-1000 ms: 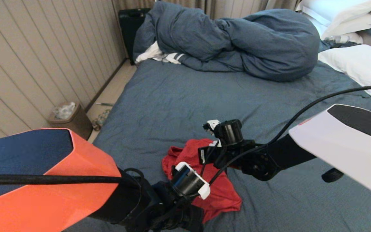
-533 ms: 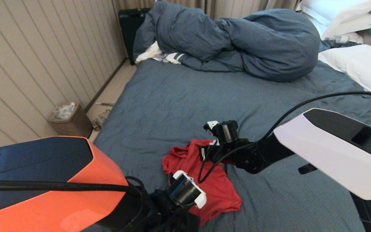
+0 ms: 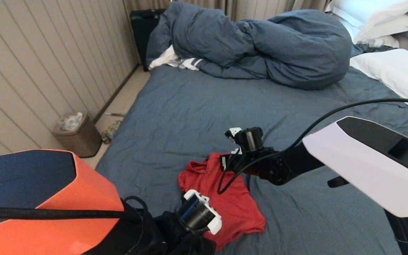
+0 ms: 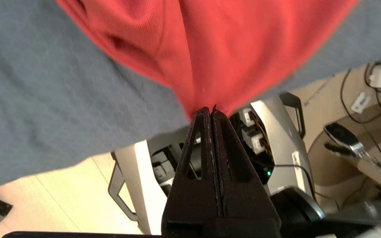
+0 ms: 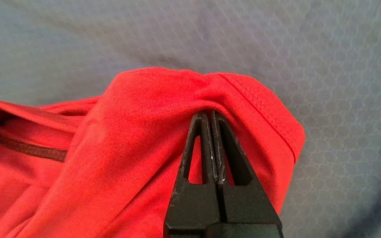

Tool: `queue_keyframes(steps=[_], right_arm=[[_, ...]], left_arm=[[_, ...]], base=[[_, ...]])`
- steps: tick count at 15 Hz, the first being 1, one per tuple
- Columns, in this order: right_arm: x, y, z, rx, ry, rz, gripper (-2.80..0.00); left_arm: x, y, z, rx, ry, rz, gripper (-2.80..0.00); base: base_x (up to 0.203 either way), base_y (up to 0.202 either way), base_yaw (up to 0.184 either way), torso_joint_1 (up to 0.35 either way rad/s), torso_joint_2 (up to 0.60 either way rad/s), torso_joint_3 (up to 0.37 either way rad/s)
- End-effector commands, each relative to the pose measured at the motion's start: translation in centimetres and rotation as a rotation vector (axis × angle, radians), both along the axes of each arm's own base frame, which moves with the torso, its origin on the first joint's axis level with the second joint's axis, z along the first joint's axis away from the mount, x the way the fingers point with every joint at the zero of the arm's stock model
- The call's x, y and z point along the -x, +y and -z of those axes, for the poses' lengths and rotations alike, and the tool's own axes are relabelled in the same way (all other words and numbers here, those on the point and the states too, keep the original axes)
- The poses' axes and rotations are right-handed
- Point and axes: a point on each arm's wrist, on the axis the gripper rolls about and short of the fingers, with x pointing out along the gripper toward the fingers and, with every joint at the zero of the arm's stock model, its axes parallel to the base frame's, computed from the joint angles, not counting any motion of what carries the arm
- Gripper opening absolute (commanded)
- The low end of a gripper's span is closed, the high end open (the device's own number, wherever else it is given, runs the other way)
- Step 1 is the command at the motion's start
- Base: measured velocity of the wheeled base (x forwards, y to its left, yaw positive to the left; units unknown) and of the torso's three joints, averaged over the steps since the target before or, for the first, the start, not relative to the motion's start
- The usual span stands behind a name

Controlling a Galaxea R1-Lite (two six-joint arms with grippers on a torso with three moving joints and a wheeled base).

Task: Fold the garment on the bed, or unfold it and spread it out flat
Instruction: Fold the red T-shirt

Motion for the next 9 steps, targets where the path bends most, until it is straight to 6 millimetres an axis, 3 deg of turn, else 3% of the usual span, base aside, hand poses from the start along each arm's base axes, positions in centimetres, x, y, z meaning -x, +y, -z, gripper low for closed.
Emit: queue_keyframes(steps=[1,5,9], right_arm=[[0.5,0.0,-1.4,-0.016,-0.022,-0.005,-2.8],[3.8,0.5,-4.0,-0.048,-0.006,-0.041,-2.8],[6.0,-0.4,-5.8,-0.075,-0.007,-0.039,-2.8]], left_arm=[[0.3,0.2,-1.4,0.033,-0.021,0.0,-2.8],[1.8,0.4,-5.9,0.135,-0.087,0.03,-2.8],[-0.2,-0.5,-7.6,0.166,-0.144,-0.019,-2.8]], base=[[0.0,0.0,0.0,0.0,0.0,0.0],[0.0,0.0,0.0,0.0,0.0,0.0],[0.0,0.0,0.0,0.0,0.0,0.0]])
